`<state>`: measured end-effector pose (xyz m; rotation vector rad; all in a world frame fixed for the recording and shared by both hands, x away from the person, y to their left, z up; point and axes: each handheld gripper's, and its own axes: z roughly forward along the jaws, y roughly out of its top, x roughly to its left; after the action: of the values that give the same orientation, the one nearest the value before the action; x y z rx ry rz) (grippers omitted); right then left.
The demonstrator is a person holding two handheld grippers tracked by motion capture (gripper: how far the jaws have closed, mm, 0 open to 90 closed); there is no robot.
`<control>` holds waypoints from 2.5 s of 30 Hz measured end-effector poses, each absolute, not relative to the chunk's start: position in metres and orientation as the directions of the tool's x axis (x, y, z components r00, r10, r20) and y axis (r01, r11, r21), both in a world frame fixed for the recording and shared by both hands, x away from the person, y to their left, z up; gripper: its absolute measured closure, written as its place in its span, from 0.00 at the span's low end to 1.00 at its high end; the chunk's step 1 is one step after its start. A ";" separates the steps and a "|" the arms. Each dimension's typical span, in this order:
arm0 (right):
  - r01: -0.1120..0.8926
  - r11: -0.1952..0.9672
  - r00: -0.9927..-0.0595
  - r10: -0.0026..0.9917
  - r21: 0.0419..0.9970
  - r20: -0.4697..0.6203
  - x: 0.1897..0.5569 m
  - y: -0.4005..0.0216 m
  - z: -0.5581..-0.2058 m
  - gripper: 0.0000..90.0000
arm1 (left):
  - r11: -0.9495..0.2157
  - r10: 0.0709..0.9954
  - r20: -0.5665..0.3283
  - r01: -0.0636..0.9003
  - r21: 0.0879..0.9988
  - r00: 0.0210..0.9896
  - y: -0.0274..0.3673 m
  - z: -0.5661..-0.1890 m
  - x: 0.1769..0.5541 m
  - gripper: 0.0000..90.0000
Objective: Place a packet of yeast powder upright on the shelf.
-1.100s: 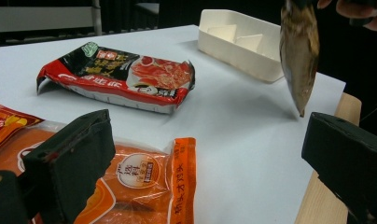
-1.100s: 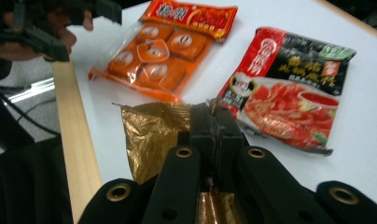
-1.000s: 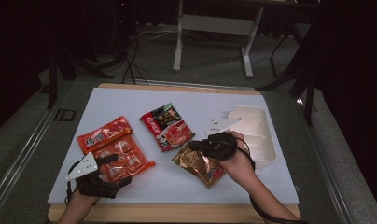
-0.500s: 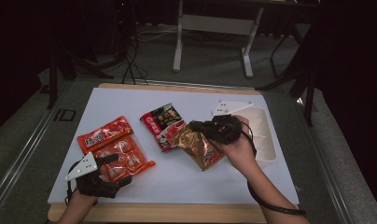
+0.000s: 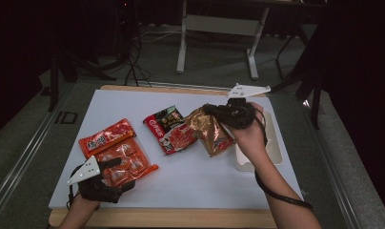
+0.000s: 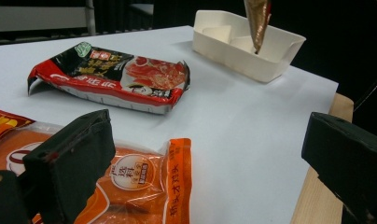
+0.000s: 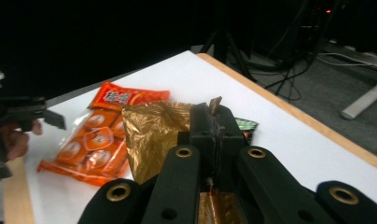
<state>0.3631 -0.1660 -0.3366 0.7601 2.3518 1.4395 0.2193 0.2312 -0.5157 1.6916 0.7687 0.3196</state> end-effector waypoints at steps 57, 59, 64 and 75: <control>0.416 0.037 -0.467 0.866 0.908 0.179 0.504 -0.305 -0.348 0.99 | -0.074 0.648 -0.206 0.329 0.941 0.734 0.231 -0.517 0.215 0.03; 0.423 0.027 -0.459 0.868 0.906 0.189 0.508 -0.306 -0.354 0.99 | -0.076 0.650 -0.203 0.328 0.941 0.732 0.231 -0.517 0.215 0.03; 0.440 0.021 -0.449 0.871 0.898 0.200 0.514 -0.306 -0.368 0.99 | -0.070 0.651 -0.209 0.332 0.941 0.729 0.232 -0.518 0.214 0.03; 0.470 -0.028 -0.421 0.871 0.882 0.252 0.510 -0.314 -0.394 0.99 | -0.080 0.649 -0.204 0.332 0.940 0.733 0.231 -0.519 0.215 0.03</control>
<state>0.5104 -0.3138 -0.3943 1.4037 1.8748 1.4361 0.2152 0.2309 -0.5185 1.6836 0.7913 0.3138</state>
